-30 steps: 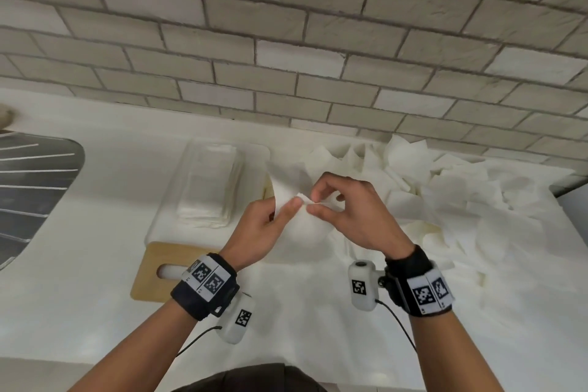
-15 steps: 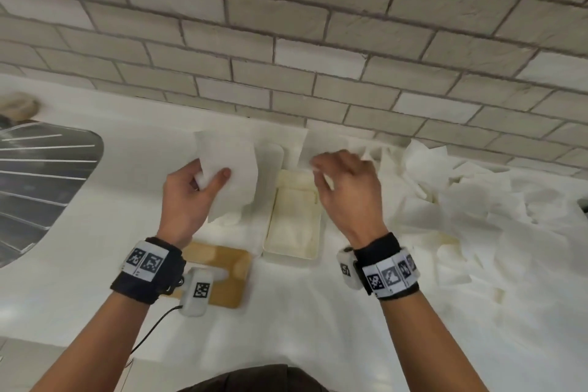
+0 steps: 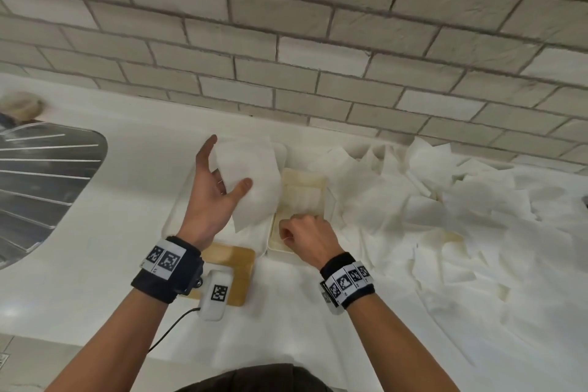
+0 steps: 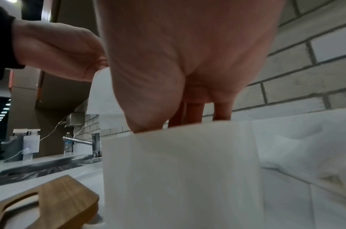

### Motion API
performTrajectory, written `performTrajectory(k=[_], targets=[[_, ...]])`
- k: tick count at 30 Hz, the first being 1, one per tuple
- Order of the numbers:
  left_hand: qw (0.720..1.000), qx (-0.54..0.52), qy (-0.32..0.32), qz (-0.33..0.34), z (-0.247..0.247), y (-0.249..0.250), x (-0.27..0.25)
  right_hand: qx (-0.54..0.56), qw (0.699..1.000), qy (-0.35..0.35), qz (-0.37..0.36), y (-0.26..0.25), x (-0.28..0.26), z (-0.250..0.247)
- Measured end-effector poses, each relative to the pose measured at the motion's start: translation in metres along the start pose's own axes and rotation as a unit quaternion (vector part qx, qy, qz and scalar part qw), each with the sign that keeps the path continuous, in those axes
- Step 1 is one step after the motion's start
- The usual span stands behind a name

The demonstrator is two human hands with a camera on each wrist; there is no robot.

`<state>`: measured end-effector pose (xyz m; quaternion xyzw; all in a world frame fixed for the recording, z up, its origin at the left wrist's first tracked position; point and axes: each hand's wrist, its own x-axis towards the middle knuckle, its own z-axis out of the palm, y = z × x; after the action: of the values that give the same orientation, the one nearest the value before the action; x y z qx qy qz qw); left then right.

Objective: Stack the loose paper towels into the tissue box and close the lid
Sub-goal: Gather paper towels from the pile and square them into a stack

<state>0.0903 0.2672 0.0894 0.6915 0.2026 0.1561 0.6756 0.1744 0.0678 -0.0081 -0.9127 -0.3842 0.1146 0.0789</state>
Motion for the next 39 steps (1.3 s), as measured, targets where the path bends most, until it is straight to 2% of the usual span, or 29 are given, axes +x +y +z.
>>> performTrajectory(k=[2, 3, 4, 5, 6, 7, 8, 12, 14, 18, 21, 25, 28, 32, 36, 39], targets=[[1.0, -0.009, -0.006, -0.018, 0.006, 0.0, 0.0, 0.07, 0.997, -0.018, 0.024, 0.008, -0.005, -0.007], [1.0, -0.006, -0.01, -0.023, 0.008, 0.0, 0.001, 0.136, 0.989, 0.027, 0.04, 0.012, -0.009, -0.016], [0.999, -0.001, -0.018, -0.03, 0.009, 0.0, 0.001, 0.225, 0.967, 0.104, 0.06, 0.015, -0.014, -0.027], [0.999, 0.005, -0.03, -0.035, 0.011, 0.001, 0.0, 0.323, 0.925, 0.182, 0.082, 0.015, -0.022, -0.039], [0.998, 0.007, -0.048, -0.037, 0.015, 0.002, -0.002, 0.421, 0.872, 0.23, 0.102, 0.012, -0.029, -0.052], [0.997, 0.005, -0.07, -0.037, 0.02, 0.003, -0.004, 0.499, 0.825, 0.242, 0.11, 0.005, -0.037, -0.064], [0.995, -0.001, -0.09, -0.035, 0.027, 0.006, -0.007, 0.536, 0.802, 0.243, 0.104, -0.003, -0.042, -0.072], [0.991, -0.025, -0.127, -0.034, 0.06, 0.019, -0.012, 0.525, 0.798, 0.277, 0.1, -0.019, -0.043, -0.063], [0.995, 0.01, -0.103, -0.009, 0.071, 0.02, -0.009, 0.515, 0.789, 0.312, 0.119, -0.018, -0.049, -0.058], [0.997, 0.007, -0.076, 0.008, 0.082, 0.015, 0.0, 0.572, 0.751, 0.292, 0.153, -0.014, -0.068, -0.059], [0.996, -0.037, -0.085, -0.002, 0.089, 0.012, 0.007, 0.564, 0.759, 0.279, 0.168, -0.009, -0.079, -0.052], [0.994, -0.084, -0.059, -0.035, 0.101, 0.006, 0.015, 0.593, 0.743, 0.282, 0.131, -0.013, -0.088, -0.048], [0.998, -0.058, -0.015, -0.037, 0.106, -0.004, 0.029, 0.556, 0.776, 0.273, 0.12, -0.014, -0.083, -0.05], [0.995, 0.09, 0.025, -0.028, 0.096, -0.023, 0.044, 0.451, 0.84, 0.242, 0.178, -0.005, -0.057, -0.039], [0.978, 0.204, 0.005, -0.039, 0.075, -0.062, 0.035, 0.382, 0.891, 0.117, 0.218, 0.002, -0.023, -0.018], [0.952, 0.292, -0.073, -0.046, 0.068, -0.092, 0.022, 0.346, 0.903, -0.02, 0.253, 0.0, 0.005, 0.002]])
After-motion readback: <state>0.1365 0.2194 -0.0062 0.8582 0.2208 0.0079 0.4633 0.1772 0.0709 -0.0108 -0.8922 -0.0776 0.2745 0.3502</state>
